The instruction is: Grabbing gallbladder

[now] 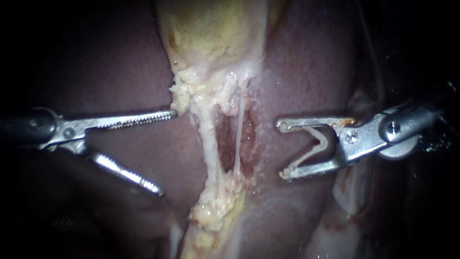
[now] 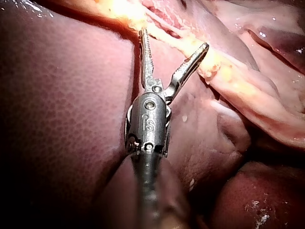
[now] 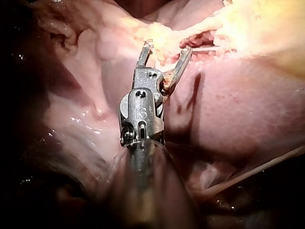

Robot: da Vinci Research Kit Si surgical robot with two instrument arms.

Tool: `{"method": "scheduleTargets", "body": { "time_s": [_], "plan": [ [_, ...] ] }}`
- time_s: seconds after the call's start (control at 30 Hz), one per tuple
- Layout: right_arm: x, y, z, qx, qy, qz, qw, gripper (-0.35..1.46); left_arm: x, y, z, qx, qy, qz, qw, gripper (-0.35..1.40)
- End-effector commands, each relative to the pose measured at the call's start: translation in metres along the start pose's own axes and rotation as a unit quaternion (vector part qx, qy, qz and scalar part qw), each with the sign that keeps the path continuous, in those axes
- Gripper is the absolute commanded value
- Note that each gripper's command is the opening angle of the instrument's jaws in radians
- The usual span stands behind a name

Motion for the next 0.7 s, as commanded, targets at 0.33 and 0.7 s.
{"method": "scheduleTargets", "body": {
  "time_s": [0.33, 0.7],
  "plan": [
    [0.0002, -0.0001, -0.0001, 0.0, 0.0, 0.0, 1.0, 0.5, 0.0011, -0.0015, -0.0021, 0.067, 0.002, -0.09, 0.9937, 1.14],
    [0.0002, -0.0001, -0.0001, 0.0, 0.0, 0.0, 1.0, 0.5, 0.0032, -0.0043, 0.0003, 0.093, 0.013, -0.157, 0.9831, 0.74]
  ]
}}
